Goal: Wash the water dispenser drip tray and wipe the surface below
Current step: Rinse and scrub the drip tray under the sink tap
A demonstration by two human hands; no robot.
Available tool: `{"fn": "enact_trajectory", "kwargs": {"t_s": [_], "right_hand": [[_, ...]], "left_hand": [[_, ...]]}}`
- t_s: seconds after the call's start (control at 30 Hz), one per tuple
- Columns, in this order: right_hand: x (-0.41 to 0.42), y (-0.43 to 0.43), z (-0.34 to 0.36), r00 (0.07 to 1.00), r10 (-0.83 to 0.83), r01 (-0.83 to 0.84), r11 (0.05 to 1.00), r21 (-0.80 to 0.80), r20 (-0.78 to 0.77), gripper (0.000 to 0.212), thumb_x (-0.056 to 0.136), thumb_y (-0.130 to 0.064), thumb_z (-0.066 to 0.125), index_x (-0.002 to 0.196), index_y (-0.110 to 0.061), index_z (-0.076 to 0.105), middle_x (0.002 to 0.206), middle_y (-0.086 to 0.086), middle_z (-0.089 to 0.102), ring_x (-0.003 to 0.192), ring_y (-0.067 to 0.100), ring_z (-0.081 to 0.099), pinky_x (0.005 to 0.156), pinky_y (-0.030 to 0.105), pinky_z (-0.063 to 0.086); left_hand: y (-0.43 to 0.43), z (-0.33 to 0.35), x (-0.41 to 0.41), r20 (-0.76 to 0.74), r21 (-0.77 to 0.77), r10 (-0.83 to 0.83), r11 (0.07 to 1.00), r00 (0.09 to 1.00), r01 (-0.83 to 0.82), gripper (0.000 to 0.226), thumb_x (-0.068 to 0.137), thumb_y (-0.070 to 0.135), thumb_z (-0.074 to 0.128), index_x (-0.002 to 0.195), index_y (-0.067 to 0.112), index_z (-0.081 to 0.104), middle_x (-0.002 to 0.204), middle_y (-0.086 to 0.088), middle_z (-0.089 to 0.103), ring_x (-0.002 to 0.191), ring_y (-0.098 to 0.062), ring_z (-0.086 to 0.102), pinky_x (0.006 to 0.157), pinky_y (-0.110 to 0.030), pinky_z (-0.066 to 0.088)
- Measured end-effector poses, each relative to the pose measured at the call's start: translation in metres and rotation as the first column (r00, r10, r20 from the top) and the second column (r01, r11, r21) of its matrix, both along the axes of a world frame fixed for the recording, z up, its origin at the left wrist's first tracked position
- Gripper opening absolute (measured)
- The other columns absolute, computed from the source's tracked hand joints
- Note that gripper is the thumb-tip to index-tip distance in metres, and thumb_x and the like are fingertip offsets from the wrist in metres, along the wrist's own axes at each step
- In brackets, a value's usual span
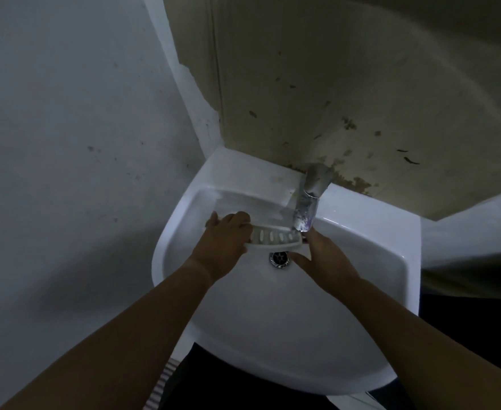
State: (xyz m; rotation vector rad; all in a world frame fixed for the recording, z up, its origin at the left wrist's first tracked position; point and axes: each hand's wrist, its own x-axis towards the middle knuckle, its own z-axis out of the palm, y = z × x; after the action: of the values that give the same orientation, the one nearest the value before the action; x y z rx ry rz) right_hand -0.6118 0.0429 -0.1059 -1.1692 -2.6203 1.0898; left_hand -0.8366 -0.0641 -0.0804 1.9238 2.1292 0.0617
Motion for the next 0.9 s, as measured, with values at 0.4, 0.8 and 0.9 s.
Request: {"fn": "enact_trajectory", "kwargs": {"t_s": [0.4,0.8,0.9], "right_hand": [[0.038,0.017,0.007,0.997,-0.035,0.042,0.995,0.094,-0.073,0.059,0.081,-0.036,0.076,0.132,-0.026,0.049,0.124,-0.004,0.057,0.108,0.017,0.055,0.086,0.037,0.049],[0.069,-0.003,0.008,0.975,-0.186,0.2,0.972,0.124,-0.121,0.055,0.081,-0.024,0.079,0.13,-0.022,0.052,0.118,-0.012,0.051,0.104,0.0,0.048,0.084,0.019,0.042],[0.08,0.0,0.005,0.98,-0.197,0.201,0.969,0.143,-0.042,0.055,0.077,-0.031,0.081,0.124,-0.021,0.056,0.117,-0.007,0.058,0.104,0.01,0.055,0.084,0.028,0.049]], "left_hand": [[0.024,-0.007,0.04,0.003,0.101,-0.097,0.99,0.995,0.096,0.045,0.078,0.009,0.07,0.119,0.023,0.055,0.147,-0.009,0.045,0.136,-0.035,0.042,0.105,-0.062,0.037],[0.035,-0.016,0.056,-0.041,0.055,-0.024,0.998,0.999,0.026,0.037,0.081,0.01,0.069,0.116,0.014,0.057,0.146,-0.012,0.044,0.128,-0.038,0.047,0.08,-0.048,0.05],[0.036,-0.019,0.057,0.009,0.111,-0.081,0.991,0.997,0.079,0.034,0.076,0.008,0.068,0.107,0.016,0.058,0.133,-0.01,0.05,0.11,-0.033,0.053,0.066,-0.041,0.05]]}}
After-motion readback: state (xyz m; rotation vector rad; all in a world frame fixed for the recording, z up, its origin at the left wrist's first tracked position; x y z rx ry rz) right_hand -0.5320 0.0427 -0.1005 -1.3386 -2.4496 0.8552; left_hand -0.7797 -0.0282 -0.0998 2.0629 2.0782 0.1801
